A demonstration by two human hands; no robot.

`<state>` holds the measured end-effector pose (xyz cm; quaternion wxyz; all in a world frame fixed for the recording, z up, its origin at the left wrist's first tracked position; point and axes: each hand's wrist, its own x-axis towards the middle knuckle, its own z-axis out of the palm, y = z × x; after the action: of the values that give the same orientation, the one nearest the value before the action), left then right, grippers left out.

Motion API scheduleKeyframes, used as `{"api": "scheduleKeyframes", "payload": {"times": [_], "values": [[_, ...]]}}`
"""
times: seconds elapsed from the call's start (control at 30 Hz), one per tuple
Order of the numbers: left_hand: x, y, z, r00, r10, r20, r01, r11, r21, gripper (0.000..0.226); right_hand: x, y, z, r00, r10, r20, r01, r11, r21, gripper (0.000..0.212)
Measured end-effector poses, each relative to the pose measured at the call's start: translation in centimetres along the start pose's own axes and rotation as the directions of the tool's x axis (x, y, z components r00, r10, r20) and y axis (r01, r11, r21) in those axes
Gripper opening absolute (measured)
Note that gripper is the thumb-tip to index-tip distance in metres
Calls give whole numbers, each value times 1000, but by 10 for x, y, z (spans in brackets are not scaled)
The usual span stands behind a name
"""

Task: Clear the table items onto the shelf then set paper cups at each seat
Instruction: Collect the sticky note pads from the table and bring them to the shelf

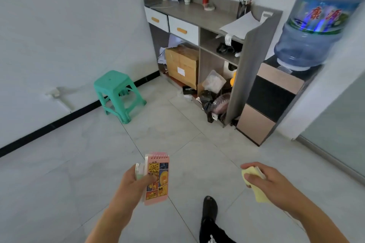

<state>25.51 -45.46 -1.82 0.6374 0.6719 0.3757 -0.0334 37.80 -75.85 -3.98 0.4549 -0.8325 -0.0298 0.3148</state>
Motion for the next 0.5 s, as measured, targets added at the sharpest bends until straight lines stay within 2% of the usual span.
{"api": "scheduleKeyframes", "payload": {"times": [0.17,0.23,0.3,0.37,0.5], "values": [[99,81,-9,999,-5,-44,4,1000,-28,17,142,-78,-15,997,-56,61,61,995,-83,14],[139,106,-20,995,6,-102,-10,999,-44,16,193,-121,-18,989,-93,113,108,985,-136,16],[167,124,-31,988,-14,-151,2,997,-74,15,234,-166,-17,977,-121,177,155,969,-191,18],[200,136,-44,982,-43,-184,20,992,-124,15,277,-206,-13,963,-151,222,192,966,-174,19],[284,156,-70,970,-106,-220,74,986,-149,14,364,-258,-1,954,-157,254,216,951,-222,19]]}}
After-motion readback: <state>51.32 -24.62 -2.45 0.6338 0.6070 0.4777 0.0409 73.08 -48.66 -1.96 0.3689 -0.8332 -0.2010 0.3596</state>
